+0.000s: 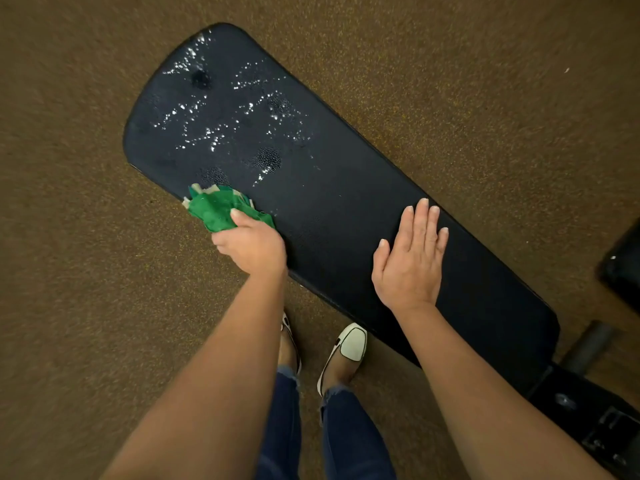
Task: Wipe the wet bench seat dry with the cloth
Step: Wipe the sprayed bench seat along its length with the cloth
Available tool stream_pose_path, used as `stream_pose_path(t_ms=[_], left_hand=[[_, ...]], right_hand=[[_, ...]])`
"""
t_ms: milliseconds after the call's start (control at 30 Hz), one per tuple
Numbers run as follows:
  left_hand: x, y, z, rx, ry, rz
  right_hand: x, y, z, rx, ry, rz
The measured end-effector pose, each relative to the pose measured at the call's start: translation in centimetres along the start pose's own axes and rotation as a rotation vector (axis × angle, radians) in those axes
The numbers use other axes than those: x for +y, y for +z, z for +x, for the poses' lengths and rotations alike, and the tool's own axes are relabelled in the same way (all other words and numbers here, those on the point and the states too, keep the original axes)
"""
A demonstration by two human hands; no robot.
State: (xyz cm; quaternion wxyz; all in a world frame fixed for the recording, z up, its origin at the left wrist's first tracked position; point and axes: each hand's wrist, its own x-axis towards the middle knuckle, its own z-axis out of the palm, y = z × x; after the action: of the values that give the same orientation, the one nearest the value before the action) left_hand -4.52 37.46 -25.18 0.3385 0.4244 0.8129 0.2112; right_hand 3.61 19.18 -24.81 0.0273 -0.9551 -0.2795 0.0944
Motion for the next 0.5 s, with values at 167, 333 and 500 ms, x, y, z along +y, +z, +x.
stream_pose_path(t_ms=[167, 333, 500], left_hand=[[-4.3, -1.8, -8.0, -0.216, -0.044, -0.062], [-1.2, -1.7, -3.6, -0.120, -0.005, -0.065], [0.7, -1.3, -0.3, -0.084, 0.155, 0.024]], right_hand=[[-0.1, 0.0, -0.1, -0.002, 0.008, 0.005], [0.0, -0.1, -0.1, -0.017, 0.007, -0.008], [0.0, 0.0, -0.1, -0.013, 0.008, -0.016]])
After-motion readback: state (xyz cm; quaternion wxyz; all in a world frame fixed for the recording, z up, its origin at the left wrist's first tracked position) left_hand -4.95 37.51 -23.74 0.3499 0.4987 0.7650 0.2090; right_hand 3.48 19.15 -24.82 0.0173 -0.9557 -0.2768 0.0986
